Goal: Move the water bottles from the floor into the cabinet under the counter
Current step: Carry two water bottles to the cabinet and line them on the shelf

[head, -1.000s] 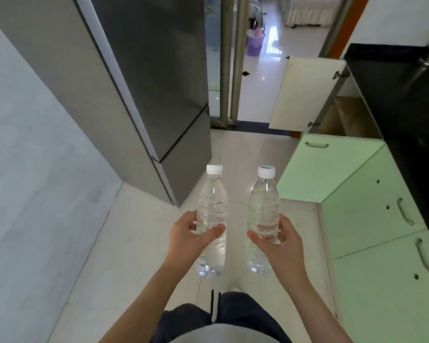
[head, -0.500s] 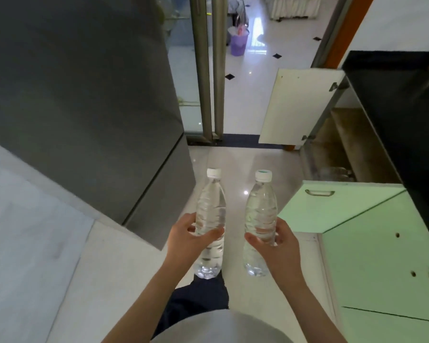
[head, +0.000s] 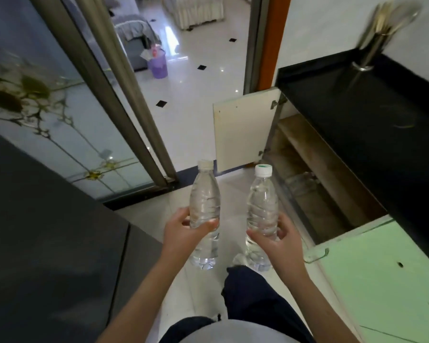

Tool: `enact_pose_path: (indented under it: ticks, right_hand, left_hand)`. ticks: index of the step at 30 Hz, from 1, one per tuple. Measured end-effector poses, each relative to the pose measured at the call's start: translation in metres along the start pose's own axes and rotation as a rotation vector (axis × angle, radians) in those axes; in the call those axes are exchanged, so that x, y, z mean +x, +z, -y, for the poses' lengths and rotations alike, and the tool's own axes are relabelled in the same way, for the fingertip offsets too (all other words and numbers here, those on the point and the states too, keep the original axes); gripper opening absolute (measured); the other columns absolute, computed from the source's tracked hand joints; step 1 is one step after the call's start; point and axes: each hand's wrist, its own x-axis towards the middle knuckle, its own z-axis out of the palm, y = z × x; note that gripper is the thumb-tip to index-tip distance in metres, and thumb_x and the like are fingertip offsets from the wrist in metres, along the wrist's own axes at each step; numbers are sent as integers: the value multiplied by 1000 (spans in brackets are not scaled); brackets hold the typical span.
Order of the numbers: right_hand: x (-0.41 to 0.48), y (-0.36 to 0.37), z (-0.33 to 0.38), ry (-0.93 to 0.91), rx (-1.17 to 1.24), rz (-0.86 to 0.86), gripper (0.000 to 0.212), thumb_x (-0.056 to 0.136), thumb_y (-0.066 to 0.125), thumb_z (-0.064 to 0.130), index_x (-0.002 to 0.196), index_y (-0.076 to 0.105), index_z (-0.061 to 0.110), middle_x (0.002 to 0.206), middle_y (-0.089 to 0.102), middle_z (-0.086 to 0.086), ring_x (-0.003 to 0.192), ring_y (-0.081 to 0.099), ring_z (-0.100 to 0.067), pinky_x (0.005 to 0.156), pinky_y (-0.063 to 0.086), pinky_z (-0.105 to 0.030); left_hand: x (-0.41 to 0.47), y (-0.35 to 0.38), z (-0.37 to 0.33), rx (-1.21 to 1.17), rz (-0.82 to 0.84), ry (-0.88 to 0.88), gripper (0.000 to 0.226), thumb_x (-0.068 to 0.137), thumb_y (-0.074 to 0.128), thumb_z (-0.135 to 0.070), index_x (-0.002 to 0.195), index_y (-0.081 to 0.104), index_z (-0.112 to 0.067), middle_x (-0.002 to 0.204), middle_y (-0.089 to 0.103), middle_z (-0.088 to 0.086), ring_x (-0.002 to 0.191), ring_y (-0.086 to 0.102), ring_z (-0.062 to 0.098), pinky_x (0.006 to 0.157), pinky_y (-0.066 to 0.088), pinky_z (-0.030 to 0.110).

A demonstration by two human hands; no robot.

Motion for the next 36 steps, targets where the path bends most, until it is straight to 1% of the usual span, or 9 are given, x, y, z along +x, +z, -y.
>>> enact_pose_path:
  ticks: [3, 6, 8, 12, 16, 19, 23, 29, 36]
  right_hand:
    - [54, 4, -4, 51, 52, -40, 41, 70, 88, 10, 104, 67, 20, 88, 74, 4, 77, 72, -9, 64, 56, -17]
    - [113, 3, 0, 91, 67, -83, 50, 70, 89, 18, 113, 65, 20, 96, 74, 5, 81, 72, -6, 64, 55, -16]
    - [151, 0, 7, 106, 56, -113, 57, 70, 90, 24, 119, 61, 21, 101, 73, 4, 83, 71, -4, 66, 55, -15]
    - [220, -9, 33, 114, 92, -217, 59, 69, 90, 19, 119, 60, 23, 102, 71, 7, 84, 69, 1, 64, 52, -9]
    - [267, -16, 52, 116, 121, -321, 58, 69, 90, 17, 118, 58, 22, 102, 68, 8, 83, 66, 8, 63, 49, -6]
    - [292, -12, 45, 155, 169, -417, 60, 71, 89, 19, 121, 57, 25, 103, 69, 10, 84, 67, 5, 66, 51, -9]
    - [326, 5, 15, 248, 250, -558, 51, 72, 88, 23, 110, 57, 37, 98, 71, 13, 86, 69, 3, 68, 52, -13]
    - [370, 35, -55, 420, 323, -767, 50, 73, 87, 16, 115, 62, 23, 96, 72, 8, 84, 69, -3, 71, 57, -18]
    - [420, 48, -149, 493, 330, -828, 52, 73, 87, 15, 117, 60, 24, 93, 71, 11, 83, 66, -1, 68, 50, -10]
  left_hand:
    - [59, 26, -13, 11, 66, -14, 55, 60, 85, -46, 109, 69, -27, 99, 71, -4, 91, 69, 14, 58, 58, 24]
    - [116, 52, -40, 28, 128, -25, 51, 63, 86, -43, 109, 68, -31, 101, 71, -9, 92, 68, 9, 69, 59, 26]
    - [152, 67, -64, 41, 179, -14, 46, 67, 86, -38, 109, 68, -32, 98, 72, -12, 90, 68, 5, 69, 57, 22]
    - [223, 98, -119, 51, 268, 72, 36, 67, 88, -33, 97, 69, -35, 93, 69, -13, 82, 66, -2, 68, 51, 16]
    - [279, 126, -155, 78, 365, 117, 29, 66, 89, -29, 81, 69, -42, 93, 71, -7, 78, 66, -2, 70, 51, 18]
    - [319, 149, -164, 128, 476, 122, 28, 67, 89, -27, 84, 71, -40, 90, 72, -10, 77, 67, -2, 64, 50, 12]
    - [376, 185, -153, 246, 654, 138, 26, 69, 87, -22, 85, 71, -33, 81, 68, -26, 74, 64, -8, 61, 44, 3]
    - [452, 251, -108, 438, 834, 49, 19, 72, 84, -30, 80, 68, -35, 76, 70, -16, 70, 61, -12, 57, 40, 2]
    - [514, 327, -30, 501, 913, 2, 31, 64, 86, -41, 90, 74, -29, 90, 74, -8, 84, 69, 5, 74, 52, 23]
